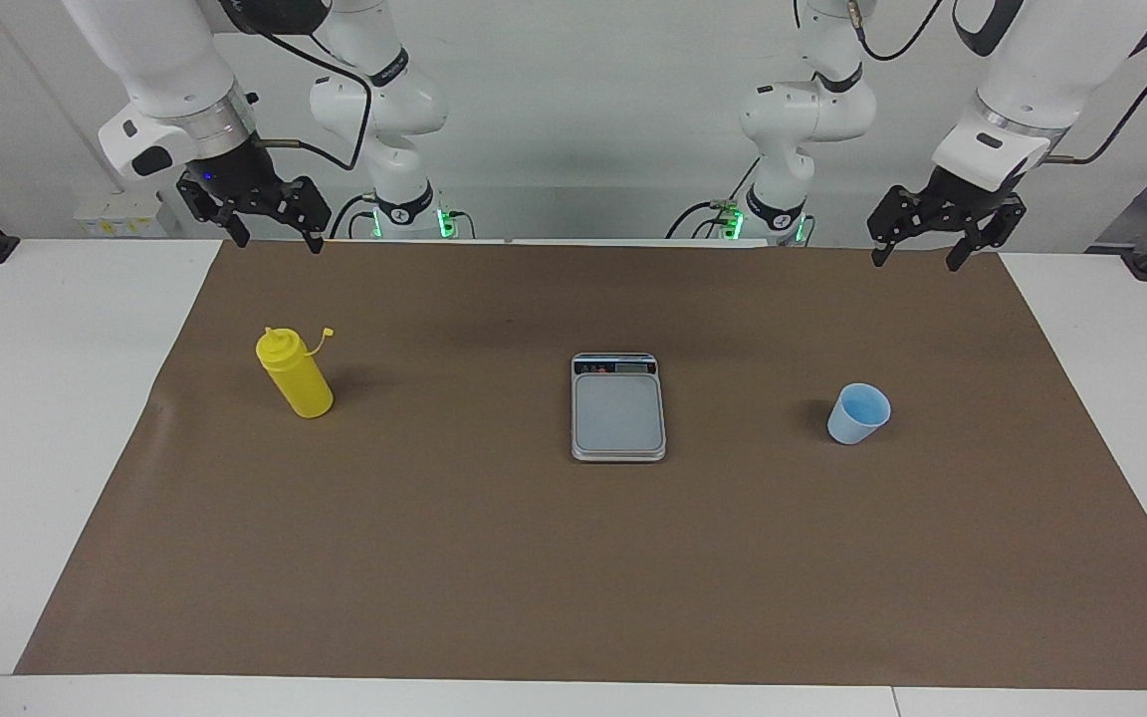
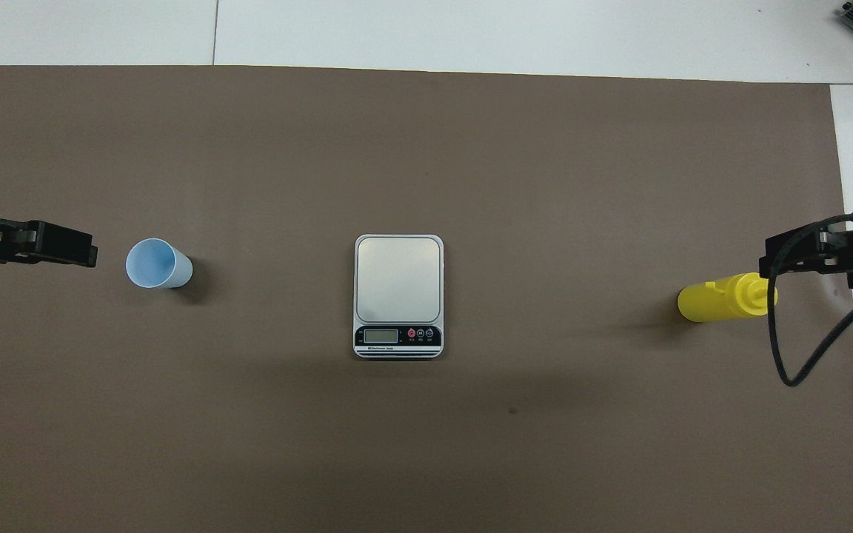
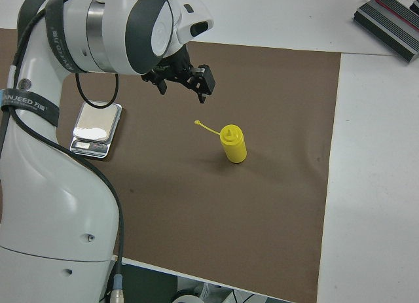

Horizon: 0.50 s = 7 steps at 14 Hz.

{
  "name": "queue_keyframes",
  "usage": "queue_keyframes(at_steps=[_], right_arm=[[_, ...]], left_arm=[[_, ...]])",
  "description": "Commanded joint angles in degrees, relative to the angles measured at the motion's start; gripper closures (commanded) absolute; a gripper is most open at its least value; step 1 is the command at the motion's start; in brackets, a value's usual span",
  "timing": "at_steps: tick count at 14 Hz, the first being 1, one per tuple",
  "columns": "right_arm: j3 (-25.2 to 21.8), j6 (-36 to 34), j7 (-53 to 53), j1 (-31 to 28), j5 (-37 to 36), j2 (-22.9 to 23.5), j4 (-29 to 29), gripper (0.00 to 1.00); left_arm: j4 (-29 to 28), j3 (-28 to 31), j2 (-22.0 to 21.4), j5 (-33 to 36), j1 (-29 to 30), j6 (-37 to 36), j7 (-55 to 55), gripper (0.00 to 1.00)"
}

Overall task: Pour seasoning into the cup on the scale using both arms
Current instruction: 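Move the left gripper toward the light-blue cup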

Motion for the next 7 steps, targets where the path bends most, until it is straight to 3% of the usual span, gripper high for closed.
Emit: queue_keyframes(at_steps=[1, 7], right_arm=[[0.16, -0.56, -1.37, -0.58, 1.03, -0.87, -0.66, 0.0], [0.16, -0.56, -1.45, -0.58, 1.03, -0.87, -0.66, 0.0]], left_arm=[[0.8, 0.37, 0.35, 0.93, 0.35, 0.22, -0.49, 0.0], [-1.4, 0.37, -0.62, 1.02, 1.41, 0.66, -1.71, 0.0]])
